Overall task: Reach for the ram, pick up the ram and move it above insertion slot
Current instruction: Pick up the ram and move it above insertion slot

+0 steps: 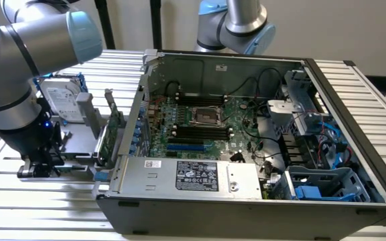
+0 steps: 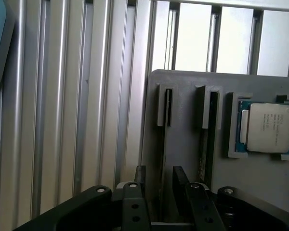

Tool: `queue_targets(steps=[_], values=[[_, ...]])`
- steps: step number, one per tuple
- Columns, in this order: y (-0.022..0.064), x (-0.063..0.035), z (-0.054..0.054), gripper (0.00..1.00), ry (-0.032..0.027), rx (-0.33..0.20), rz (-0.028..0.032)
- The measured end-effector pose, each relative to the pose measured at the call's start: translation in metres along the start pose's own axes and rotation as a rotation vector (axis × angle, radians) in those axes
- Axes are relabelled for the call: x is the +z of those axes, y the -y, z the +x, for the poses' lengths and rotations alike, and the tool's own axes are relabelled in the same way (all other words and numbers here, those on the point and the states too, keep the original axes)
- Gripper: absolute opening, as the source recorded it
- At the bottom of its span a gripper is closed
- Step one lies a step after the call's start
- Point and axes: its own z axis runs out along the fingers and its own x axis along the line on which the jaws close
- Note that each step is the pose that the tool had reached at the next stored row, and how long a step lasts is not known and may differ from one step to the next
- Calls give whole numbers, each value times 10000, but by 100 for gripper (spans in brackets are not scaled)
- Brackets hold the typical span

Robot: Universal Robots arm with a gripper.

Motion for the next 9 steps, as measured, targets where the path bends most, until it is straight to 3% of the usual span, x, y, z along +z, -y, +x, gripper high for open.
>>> queue_targets(steps=[9], values=[[6,7,-16,36,38,-3,-12]])
